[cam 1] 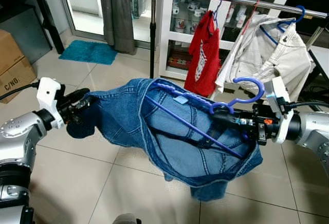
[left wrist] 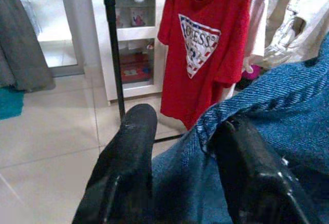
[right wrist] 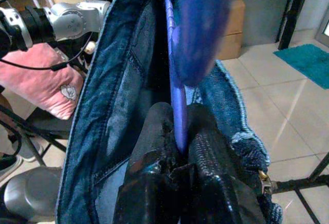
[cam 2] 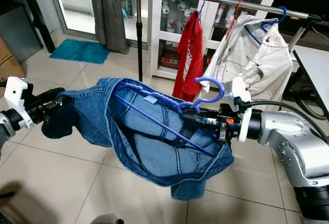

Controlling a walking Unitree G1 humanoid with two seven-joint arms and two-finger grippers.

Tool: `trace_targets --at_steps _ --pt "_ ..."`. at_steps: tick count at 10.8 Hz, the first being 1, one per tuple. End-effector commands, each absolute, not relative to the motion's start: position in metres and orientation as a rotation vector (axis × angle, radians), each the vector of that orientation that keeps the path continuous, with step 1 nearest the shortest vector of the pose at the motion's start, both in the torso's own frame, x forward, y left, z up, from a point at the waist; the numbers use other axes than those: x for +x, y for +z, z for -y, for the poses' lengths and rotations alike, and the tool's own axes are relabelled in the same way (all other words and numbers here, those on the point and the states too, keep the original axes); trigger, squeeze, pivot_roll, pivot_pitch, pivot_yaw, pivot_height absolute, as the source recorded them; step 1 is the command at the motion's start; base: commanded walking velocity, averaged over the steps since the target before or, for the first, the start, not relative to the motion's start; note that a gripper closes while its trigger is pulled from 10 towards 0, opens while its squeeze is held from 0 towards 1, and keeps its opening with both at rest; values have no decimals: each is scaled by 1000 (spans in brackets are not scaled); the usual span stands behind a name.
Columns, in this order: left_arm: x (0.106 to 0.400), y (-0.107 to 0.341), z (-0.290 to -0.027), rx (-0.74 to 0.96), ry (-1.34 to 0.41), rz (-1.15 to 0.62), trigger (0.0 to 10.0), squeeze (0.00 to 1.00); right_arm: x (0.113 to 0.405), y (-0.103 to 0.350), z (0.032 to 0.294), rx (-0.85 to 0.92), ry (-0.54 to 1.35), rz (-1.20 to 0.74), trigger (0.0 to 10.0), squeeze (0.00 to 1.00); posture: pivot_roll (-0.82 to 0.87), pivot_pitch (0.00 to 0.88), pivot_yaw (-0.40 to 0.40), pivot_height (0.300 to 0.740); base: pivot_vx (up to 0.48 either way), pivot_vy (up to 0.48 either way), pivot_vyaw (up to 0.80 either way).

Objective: Hang hanger

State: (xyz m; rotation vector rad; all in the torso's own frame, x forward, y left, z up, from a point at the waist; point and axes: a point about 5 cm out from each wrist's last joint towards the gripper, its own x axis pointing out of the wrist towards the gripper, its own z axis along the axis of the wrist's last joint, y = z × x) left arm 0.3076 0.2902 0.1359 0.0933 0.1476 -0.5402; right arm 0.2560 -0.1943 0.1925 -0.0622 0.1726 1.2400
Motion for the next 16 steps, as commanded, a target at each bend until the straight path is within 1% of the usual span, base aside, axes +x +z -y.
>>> trace_targets --at_steps 1,3,4,5,6,7,8,9,10,11,12,13,14,15,16 --pt "306 138 -294 97 -537 -147 10000 1000 256 196 200 -76 1222 -166 10000 0 108 0 -47 740 0 0 0" --pt "304 138 -288 65 -597 -146 10000 1000 256 196 200 -73 1219 -167 10000 0 109 0 -46 740 0 0 0" --pt "300 134 -286 68 -639 -190 10000 1000 256 195 201 -74 1215 -169 10000 0 109 0 -46 740 0 0 0" --pt "298 132 -286 93 -647 -212 10000 1000 257 195 201 -77 1205 -170 10000 0 107 0 -47 740 0 0 0" --pt "299 129 -289 146 -607 -237 10000 1000 259 193 202 -79 1186 -178 10000 0 109 0 -49 740 0 0 0" --pt "303 133 -293 128 -532 -194 10000 0 260 187 202 -92 1167 -206 10000 0 109 0 -50 740 0 0 0" --pt "306 139 -290 108 -522 -149 10000 0 264 184 203 -107 1130 -213 10000 0 110 0 -51 740 0 0 0" --pt "309 145 -278 127 -496 -97 10000 0 272 174 205 -125 1017 -238 10000 0 112 0 -49 740 0 0 0" --pt "313 147 -256 135 -455 -95 10000 0 284 159 206 -133 818 -262 10000 0 113 0 -45 740 0 0 0" --pt "312 148 -238 149 -461 -76 10000 0 289 147 205 -104 694 -290 10000 0 114 0 -41 740 0 0 0" --pt "309 147 -208 167 -419 -53 10000 0 290 126 199 -38 518 -325 10000 0 123 0 -41 740 0 0 0" --pt "307 145 -197 131 -359 -63 10000 0 289 119 194 -2 457 -321 10000 0 126 0 -36 740 0 0 0" --pt "300 141 -176 129 -349 -59 10000 0 285 109 186 38 375 -328 10000 0 129 0 -32 740 0 0 0" --pt "296 137 -165 110 -331 -73 10000 0 282 102 180 35 317 -344 10000 0 128 0 -28 740 0 0 0" --pt "292 130 -156 124 -299 -105 10000 0 279 89 171 -38 253 -389 10000 0 130 0 -20 740 0 0 0"
